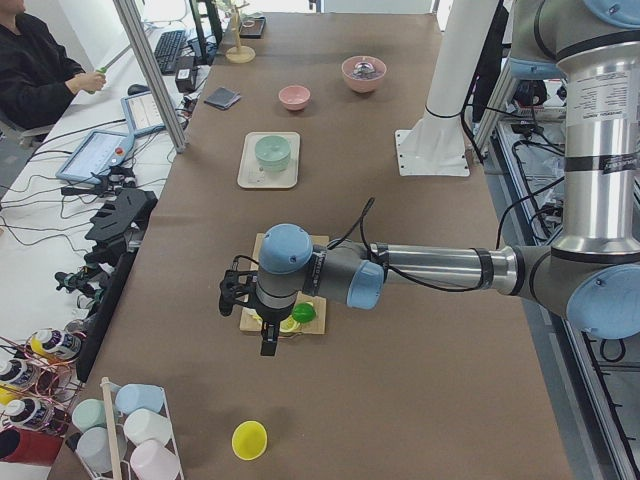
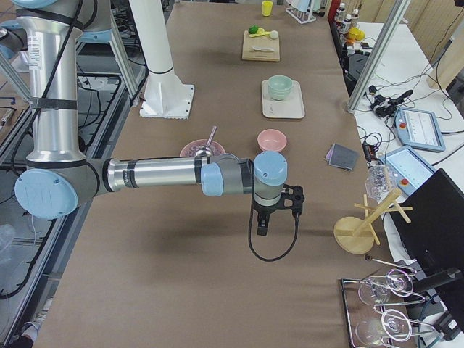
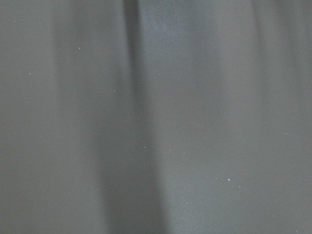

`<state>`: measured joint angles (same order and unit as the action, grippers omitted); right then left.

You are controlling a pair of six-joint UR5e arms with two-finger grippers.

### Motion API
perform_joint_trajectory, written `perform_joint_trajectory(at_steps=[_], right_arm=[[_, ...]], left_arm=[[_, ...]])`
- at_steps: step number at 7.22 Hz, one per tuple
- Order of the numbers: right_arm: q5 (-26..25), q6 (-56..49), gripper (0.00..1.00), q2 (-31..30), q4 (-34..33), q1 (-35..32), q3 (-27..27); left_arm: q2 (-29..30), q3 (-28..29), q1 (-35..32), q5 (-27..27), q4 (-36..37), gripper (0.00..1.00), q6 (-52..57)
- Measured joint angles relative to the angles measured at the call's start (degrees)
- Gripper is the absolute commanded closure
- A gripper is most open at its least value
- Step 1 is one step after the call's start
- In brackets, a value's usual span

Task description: Stack pink bowl on green and place spoon

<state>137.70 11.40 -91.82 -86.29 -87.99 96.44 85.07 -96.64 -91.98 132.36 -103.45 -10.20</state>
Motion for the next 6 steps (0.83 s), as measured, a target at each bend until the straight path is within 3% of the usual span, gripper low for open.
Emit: perform_joint_trajectory(at_steps=[6], right_arm=[[0.1,3.4,0.00,-0.3,2.3,-0.1,-0.5]], left_arm=[[-0.4,0.1,0.0,0.5,0.2,0.02,-0.1]])
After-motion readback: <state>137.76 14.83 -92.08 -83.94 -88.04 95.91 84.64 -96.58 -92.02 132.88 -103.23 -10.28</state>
